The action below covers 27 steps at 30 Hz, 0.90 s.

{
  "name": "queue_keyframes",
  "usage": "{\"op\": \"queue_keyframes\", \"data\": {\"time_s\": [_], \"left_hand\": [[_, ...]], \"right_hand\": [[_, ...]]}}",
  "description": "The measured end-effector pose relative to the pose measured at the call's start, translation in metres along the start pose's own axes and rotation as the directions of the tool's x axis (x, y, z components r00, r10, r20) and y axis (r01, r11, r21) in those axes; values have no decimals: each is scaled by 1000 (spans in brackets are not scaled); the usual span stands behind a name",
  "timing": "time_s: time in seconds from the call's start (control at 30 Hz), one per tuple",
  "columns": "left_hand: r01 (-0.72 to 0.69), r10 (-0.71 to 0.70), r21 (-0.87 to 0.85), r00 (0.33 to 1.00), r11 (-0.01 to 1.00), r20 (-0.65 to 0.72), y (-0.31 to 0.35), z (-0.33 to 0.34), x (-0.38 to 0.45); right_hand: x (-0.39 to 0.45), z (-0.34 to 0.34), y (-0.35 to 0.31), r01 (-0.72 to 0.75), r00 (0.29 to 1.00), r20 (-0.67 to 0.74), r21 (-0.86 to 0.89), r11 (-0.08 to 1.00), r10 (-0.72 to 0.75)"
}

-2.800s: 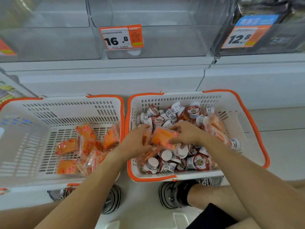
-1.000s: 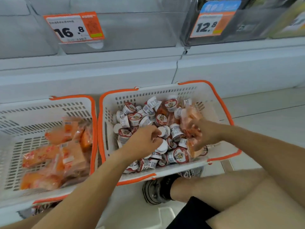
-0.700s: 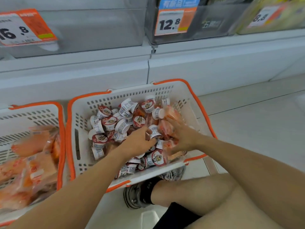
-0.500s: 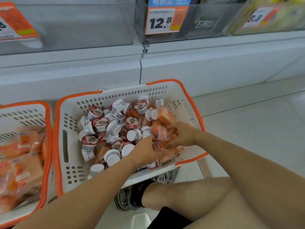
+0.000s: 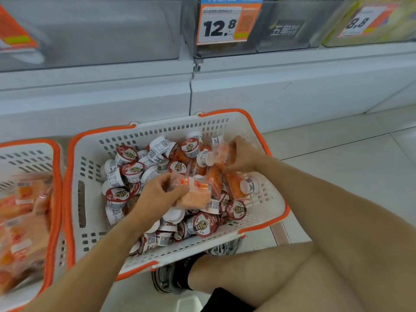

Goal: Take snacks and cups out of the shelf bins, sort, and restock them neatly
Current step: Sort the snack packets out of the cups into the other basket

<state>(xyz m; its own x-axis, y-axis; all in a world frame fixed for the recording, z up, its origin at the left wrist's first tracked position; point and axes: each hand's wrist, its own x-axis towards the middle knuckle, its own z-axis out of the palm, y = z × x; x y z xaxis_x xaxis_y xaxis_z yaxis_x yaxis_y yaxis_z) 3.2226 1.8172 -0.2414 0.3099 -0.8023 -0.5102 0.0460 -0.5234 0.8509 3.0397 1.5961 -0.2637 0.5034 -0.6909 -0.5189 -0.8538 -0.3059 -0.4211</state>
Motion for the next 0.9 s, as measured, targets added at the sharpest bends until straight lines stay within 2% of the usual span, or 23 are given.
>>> {"op": "queue_keyframes", "data": {"time_s": [0.07,0.2,0.27,0.37,0.43,0.53,0.6,0.67,0.77,0.83,0.9], "left_hand": [[-2,2,-2,1000,1000,4,-2,-4,-3],[-15,15,-6,999,1000,-39,-9,-16,-5],[-20,18,-21,997,1000,-73,-9,-26,-8],[-24,19,-42,994,999,-108,-5,-41,-16],[-31,23,-60,990,998,-138,4,-56,-22],[-87,97,59,976,994,-193,20,-98,-37],[-105,159,196,945,975,-287,29,-139,-51],[-109,212,261,887,959,-410,33,-182,-69],[-67,261,321,745,945,-614,28,-232,-94],[-26,272,339,656,940,-704,14,-253,-103],[8,236,319,656,948,-717,-8,-266,-107]], "right_hand": [[7,8,3,-30,999,29,-6,1000,30],[11,6,-2,-32,999,-27,71,997,34],[11,-7,-11,-42,999,-23,169,985,46],[2,-28,-39,-24,997,75,462,887,-12],[-11,-34,-69,-12,977,188,525,851,-103],[-29,-22,-117,0,928,313,542,840,-201],[-40,-4,-150,0,907,352,551,835,-232],[-52,20,-185,22,893,359,565,825,-270],[-70,62,-237,60,862,371,601,797,-345],[-76,95,-272,103,853,343,629,771,-394],[-83,122,-307,115,863,304,660,742,-404]]}}
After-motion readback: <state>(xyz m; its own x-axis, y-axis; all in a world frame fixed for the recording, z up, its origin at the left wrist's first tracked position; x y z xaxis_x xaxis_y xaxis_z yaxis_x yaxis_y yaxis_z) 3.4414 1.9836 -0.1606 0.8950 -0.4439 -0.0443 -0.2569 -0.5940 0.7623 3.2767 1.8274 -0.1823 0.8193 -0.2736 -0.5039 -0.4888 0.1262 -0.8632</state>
